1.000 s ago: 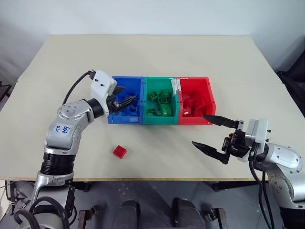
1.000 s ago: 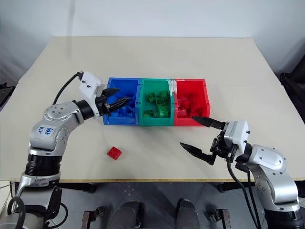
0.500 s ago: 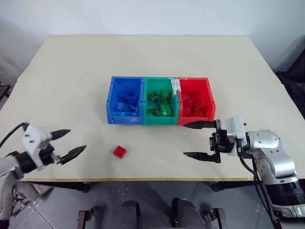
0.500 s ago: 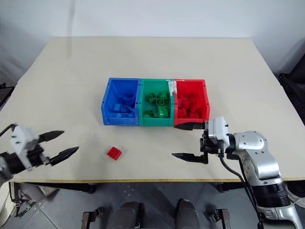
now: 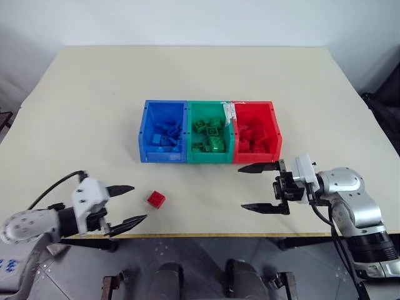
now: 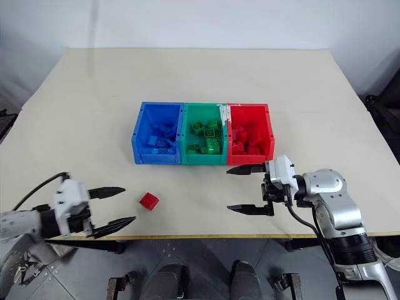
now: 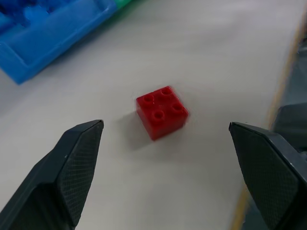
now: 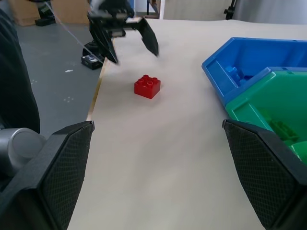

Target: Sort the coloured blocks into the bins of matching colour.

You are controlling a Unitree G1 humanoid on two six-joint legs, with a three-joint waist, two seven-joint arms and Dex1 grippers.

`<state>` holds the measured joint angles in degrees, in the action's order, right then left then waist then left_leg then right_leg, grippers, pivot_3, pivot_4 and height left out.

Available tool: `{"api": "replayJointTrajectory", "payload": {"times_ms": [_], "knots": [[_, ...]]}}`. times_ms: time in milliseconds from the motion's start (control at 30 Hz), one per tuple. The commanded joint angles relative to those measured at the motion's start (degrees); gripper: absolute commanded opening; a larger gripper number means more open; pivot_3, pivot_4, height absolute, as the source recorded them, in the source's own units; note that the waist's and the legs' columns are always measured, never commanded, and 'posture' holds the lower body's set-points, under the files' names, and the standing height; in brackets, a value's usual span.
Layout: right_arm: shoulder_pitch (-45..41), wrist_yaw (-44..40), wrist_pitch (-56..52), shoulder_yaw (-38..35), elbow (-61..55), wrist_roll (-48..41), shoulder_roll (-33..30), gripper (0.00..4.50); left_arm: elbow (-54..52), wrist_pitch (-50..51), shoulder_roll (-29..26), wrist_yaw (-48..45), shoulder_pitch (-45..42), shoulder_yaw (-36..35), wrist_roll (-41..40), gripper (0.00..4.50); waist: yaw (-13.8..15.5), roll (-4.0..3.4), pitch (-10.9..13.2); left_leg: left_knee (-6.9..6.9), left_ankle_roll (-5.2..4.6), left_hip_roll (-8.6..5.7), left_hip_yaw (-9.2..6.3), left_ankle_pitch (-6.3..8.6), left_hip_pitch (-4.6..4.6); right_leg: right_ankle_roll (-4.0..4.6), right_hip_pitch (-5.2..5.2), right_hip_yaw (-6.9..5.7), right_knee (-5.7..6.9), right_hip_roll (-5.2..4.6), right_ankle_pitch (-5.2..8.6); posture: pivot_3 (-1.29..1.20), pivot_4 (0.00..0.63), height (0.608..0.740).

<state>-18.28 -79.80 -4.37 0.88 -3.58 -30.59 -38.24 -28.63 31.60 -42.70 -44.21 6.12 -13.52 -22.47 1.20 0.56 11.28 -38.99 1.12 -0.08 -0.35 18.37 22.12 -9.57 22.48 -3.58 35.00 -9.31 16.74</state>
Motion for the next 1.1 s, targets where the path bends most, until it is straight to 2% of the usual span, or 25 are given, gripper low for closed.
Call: {"api": "replayJointTrajectory", "payload": {"times_ms": [33,233,267,333,567,700,800,900,1000,1100], "knots": [[2.07,1.62,0.07,-2.86,-3.42,-0.59,-1.29,4.5,-4.89,7.85,3.85,9.59,-1.61,4.75,1.99,4.44,0.04,0.02,-0.01,0.0,0.0,-0.01,0.0,0.0,0.01,-0.01,-0.01,0.01,-0.01,0.0,-0.01,0.0,0.15,0.74],[4.63,2.02,0.43,-3.42,-5.0,-0.91,-1.79,4.5,-7.54,14.35,8.2,16.65,-1.94,9.26,3.29,4.44,0.01,0.0,-0.02,0.0,0.03,0.02,0.01,0.0,-0.01,0.0,0.0,0.01,-0.01,0.01,0.0,0.0,0.15,0.74],[4.78,2.05,0.45,-3.44,-5.09,-0.92,-1.83,4.5,-7.89,14.98,7.86,17.24,-1.78,9.61,3.88,4.27,0.02,0.0,-0.02,0.0,0.03,0.01,0.01,0.0,-0.02,0.0,0.0,0.02,-0.01,0.01,0.0,0.0,0.15,0.74],[4.86,2.01,0.6,-3.42,-4.9,-0.78,-1.82,4.5,-8.19,15.57,6.89,17.84,-1.64,10.13,4.84,3.85,0.02,0.0,-0.02,-0.01,0.04,0.01,0.01,0.0,-0.04,0.0,-0.03,0.02,-0.02,0.01,0.0,0.0,0.15,0.74],[5.25,2.71,1.39,-3.63,-3.82,-0.09,-1.63,4.5,-8.17,13.91,4.61,15.12,-3.37,10.89,4.14,1.55,0.02,0.0,-0.02,0.0,0.04,0.01,0.01,0.0,-0.03,0.0,-0.02,0.02,-0.05,0.01,0.0,0.0,0.15,0.74],[7.13,4.07,1.6,-4.83,-4.26,0.08,-1.97,4.5,-6.1,7.78,3.34,9.75,-9.28,10.82,3.11,1.48,0.43,0.0,-0.01,-0.02,0.04,0.0,-0.01,0.0,0.0,0.0,-0.02,0.01,-0.06,0.01,0.0,0.0,0.15,0.74],[10.3,6.81,1.59,-6.76,-6.27,0.11,-1.69,4.5,-1.62,0.61,4.06,3.78,-18.18,12.62,2.29,1.48,0.59,0.0,-0.01,-0.04,0.04,-0.01,-0.02,0.0,0.01,0.0,-0.03,0.01,-0.06,0.01,0.0,0.0,0.15,0.74],[14.71,12.38,0.57,-10.38,-10.06,-0.88,-0.49,4.5,8.27,-4.88,8.08,0.37,-29.9,17.18,3.86,1.48,0.66,-0.02,-0.02,-0.06,0.04,-0.04,-0.02,-0.01,0.03,-0.01,-0.03,-0.01,-0.04,0.0,0.0,0.0,0.15,0.74],[20.31,19.32,0.2,-15.67,-14.6,-1.37,1.28,4.5,22.21,-12.26,15.31,-1.43,-41.58,21.85,7.05,1.48,0.77,0.0,-0.02,-0.08,0.03,-0.07,0.01,-0.02,0.02,-0.05,-0.07,-0.02,-0.05,0.0,-0.03,0.0,0.15,0.74],[24.76,24.84,-0.27,-19.8,-18.6,-2.07,2.99,4.5,32.89,-18.87,21.01,-2.74,-48.84,23.39,8.63,1.48,0.35,0.02,-0.02,-0.08,0.02,-0.08,0.06,-0.02,0.06,-0.09,-0.05,0.0,-0.13,0.0,-0.05,0.0,0.15,0.74]]}}
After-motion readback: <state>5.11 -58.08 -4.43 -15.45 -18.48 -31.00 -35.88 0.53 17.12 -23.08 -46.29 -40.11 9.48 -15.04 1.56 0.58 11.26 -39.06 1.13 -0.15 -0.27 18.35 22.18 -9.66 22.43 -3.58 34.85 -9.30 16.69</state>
